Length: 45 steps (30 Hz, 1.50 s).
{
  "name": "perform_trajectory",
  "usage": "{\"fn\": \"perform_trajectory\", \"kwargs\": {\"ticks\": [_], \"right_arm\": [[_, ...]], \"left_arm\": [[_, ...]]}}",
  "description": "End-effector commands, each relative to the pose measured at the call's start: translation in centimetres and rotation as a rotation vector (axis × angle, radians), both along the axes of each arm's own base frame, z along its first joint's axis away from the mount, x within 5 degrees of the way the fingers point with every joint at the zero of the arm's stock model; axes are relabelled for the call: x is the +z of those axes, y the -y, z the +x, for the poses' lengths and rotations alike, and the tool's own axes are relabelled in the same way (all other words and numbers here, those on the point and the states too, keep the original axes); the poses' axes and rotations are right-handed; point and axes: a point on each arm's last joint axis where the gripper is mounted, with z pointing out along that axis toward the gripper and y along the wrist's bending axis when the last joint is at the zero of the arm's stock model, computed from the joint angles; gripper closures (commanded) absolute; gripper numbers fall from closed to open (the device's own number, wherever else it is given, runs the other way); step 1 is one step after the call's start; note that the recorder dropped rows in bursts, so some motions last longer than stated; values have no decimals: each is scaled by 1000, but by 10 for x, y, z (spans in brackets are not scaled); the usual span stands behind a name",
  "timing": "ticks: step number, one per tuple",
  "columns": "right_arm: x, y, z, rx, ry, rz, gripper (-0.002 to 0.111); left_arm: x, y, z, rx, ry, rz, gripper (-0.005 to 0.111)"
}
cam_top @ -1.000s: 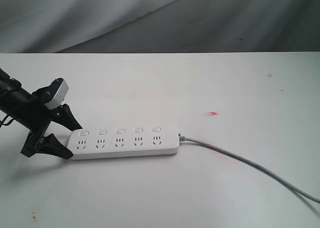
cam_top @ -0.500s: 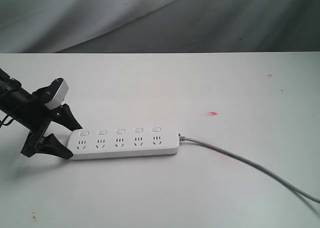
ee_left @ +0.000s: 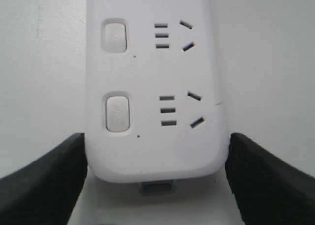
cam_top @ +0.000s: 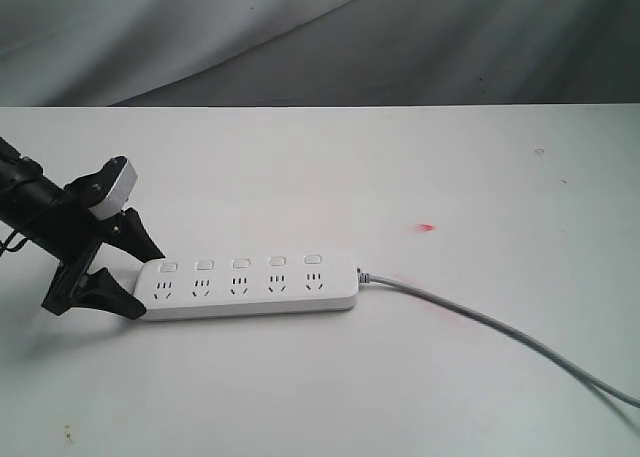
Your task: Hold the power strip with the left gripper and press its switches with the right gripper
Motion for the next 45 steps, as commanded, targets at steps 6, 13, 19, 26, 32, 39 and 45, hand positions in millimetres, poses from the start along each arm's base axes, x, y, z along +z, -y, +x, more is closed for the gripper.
{"fn": "perform_trajectory", "kwargs": {"ticks": [6,13,19,26,32,39,45], "right_arm": [[21,14,3,-257,65,247,108],[23,52,-13,-661,84,301,108],[2,60,-24,-704,127,251,108],[-64,65,-33,-724,147,159,108],[-140,73,-34,-831,48,86,108],[-212,77,-47,-874,128,120,108],[-254,80,-61,-928,120,125,108]], "left_arm": [[3,1,1,-7,8,-4,70],[3,1,1,-7,8,-4,70],[3,1,1,-7,8,-4,70],[3,1,1,-7,8,-4,70],[3,1,1,-7,8,-4,70],[3,1,1,-7,8,-4,70],[3,1,1,-7,8,-4,70]]}}
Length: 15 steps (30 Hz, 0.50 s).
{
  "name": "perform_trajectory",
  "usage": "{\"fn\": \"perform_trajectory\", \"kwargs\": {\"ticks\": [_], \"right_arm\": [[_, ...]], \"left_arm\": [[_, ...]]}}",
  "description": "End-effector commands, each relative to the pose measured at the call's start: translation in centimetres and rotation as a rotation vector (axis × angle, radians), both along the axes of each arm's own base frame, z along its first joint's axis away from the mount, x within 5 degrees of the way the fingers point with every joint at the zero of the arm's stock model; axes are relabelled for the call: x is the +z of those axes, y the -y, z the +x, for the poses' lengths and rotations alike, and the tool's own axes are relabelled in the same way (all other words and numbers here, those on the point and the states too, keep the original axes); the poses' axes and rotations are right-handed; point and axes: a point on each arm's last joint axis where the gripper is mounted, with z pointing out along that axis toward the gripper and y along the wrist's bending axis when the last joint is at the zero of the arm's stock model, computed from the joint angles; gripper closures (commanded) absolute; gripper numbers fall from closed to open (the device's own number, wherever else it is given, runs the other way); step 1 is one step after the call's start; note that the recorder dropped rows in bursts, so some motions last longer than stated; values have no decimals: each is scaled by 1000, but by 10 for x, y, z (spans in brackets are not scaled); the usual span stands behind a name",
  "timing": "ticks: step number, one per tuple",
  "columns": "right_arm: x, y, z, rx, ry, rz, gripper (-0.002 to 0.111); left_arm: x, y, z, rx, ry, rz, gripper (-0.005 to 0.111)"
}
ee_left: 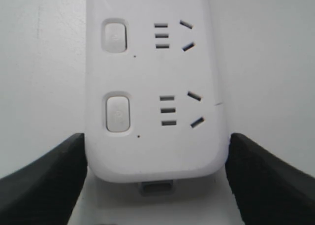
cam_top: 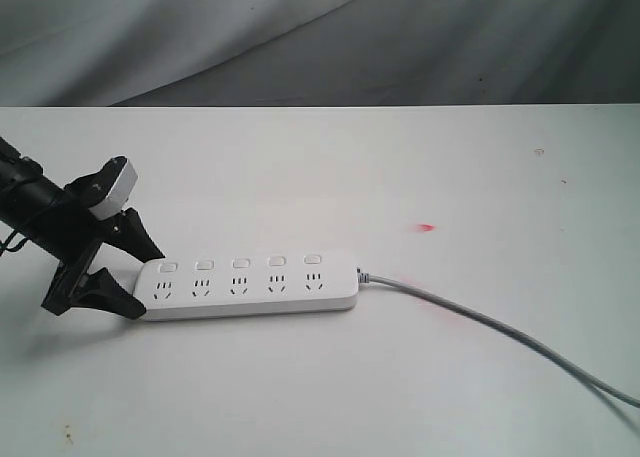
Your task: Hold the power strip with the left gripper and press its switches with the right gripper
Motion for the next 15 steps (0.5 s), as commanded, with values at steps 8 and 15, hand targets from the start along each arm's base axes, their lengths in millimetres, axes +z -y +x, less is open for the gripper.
{"fn": "perform_trajectory", "kwargs": {"ticks": [8,15], "right_arm": [[-36,3,-9,-64,33,-11,108],[-58,3,-8,-62,27,-3,108]], "left_arm": [[3,1,1,-7,8,-4,70],[3,1,1,-7,8,-4,70]]}}
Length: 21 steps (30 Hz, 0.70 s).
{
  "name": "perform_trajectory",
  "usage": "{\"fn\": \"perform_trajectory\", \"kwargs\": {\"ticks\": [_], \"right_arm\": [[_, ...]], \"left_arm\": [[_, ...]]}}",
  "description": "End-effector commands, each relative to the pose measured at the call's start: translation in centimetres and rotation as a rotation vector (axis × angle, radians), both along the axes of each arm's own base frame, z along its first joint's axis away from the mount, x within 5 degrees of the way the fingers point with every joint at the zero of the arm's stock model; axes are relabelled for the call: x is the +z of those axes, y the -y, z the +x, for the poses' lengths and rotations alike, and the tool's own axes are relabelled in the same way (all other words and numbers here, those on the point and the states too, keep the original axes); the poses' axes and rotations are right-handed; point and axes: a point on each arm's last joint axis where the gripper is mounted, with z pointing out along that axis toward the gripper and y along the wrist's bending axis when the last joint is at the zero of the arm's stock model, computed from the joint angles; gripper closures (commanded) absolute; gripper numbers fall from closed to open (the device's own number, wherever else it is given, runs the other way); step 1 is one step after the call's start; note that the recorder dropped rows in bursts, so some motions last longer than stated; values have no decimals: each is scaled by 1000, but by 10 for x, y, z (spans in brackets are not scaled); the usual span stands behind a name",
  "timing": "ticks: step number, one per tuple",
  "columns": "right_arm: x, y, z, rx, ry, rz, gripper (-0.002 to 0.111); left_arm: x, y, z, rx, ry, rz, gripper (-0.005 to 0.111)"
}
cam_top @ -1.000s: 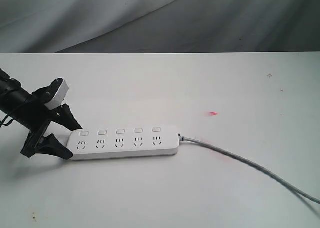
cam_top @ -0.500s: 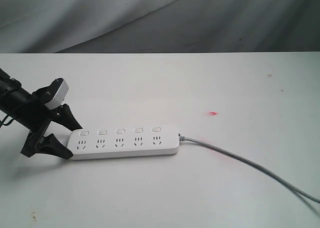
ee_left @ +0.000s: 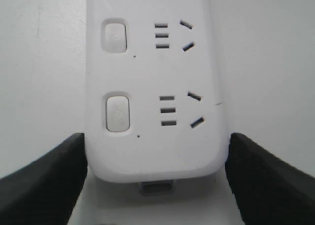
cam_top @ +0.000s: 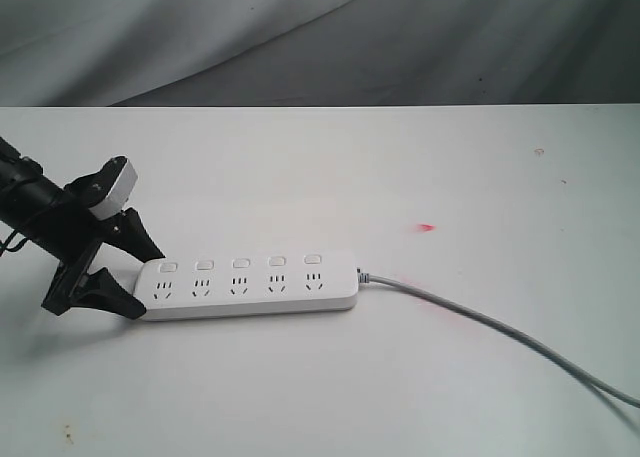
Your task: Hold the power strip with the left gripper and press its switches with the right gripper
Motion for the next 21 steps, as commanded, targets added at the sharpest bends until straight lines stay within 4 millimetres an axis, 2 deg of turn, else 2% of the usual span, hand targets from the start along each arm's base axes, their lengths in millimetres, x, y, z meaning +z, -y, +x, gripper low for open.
{"fn": "perform_trajectory", "kwargs": {"ticks": [1,5,21], "right_arm": [[-22,0,4,0,-30,14,108],[-43,-1,8,3,-56,33,108],[-41,0,8,2,-33,17,108]], "left_arm": [[3,1,1,-6,9,-3,70],[3,1,1,-6,9,-3,70],[3,1,1,-6,9,-3,70]]}}
